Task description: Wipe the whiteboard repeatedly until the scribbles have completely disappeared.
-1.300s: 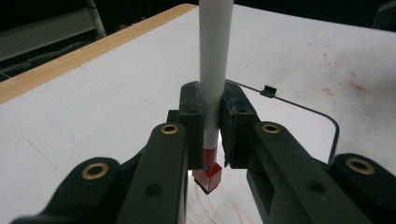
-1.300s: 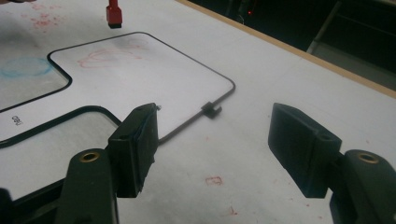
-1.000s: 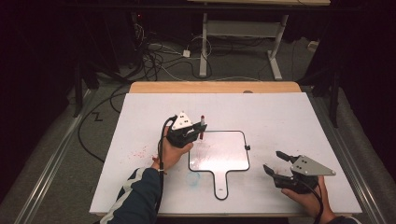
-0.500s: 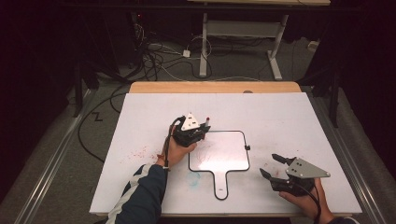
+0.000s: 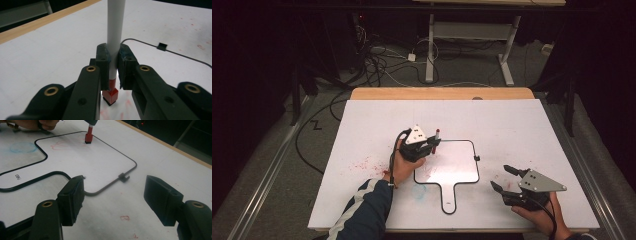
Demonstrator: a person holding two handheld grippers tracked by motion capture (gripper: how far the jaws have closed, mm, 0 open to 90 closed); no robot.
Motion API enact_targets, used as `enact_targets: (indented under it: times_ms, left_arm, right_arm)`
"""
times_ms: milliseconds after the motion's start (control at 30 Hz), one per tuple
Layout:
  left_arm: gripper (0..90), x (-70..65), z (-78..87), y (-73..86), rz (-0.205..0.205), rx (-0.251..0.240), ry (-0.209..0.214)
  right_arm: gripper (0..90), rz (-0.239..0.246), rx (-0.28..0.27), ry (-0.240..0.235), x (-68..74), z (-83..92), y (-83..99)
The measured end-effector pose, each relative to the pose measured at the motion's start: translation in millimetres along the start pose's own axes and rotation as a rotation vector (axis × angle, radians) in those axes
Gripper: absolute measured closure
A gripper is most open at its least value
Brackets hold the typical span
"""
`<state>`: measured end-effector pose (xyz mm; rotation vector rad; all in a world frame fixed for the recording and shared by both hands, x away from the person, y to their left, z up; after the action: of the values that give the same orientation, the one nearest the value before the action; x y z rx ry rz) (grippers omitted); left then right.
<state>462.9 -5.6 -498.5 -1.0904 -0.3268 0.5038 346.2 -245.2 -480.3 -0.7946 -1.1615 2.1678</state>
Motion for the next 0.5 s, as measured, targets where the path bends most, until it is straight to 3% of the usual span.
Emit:
enact_targets:
  times_ms: [67, 133, 200, 300, 367, 500]
  left_arm:
    - [78.7, -2.1, -0.1, -0.6, -0.032, 0.014, -0.016]
    - [78.7, -1.4, 0.6, -0.5, -0.037, 0.019, -0.019]
    - [78.7, 12.0, 6.5, 2.8, -0.056, 0.040, -0.087]
    - [78.7, 26.9, 12.7, 5.5, -0.076, 0.044, -0.132]
    - [78.7, 34.1, 18.4, 9.5, -0.028, 0.044, -0.138]
    - [78.7, 33.9, 18.4, 10.5, 0.002, 0.024, -0.124]
  right_arm:
    - [33.5, -0.001, -0.001, 0.000, 0.0, 0.0, -0.1]
    - [33.4, 0.003, 0.003, 0.004, -0.4, 0.0, 0.0]
    - [33.5, 0.006, 0.001, 0.007, -0.9, 1.0, -0.3]
    - [33.4, 0.006, 0.001, 0.010, -1.8, 1.8, -0.1]
    - [33.4, 0.013, 0.003, 0.012, -2.0, 1.9, -0.1]
    - [33.4, 0.014, 0.001, 0.011, -1.7, 2.1, -0.7]
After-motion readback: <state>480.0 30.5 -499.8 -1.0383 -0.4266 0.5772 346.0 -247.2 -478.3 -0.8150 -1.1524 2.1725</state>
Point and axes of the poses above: each handheld gripper's, and its own axes: z roughly backward along the jaws, y roughly out of its underside, x roughly to its left, the point moved 8 cm from there along -z, roughly forward along the jaws, and after that the axes turned 1 degree about y, right-handed, at the moved point
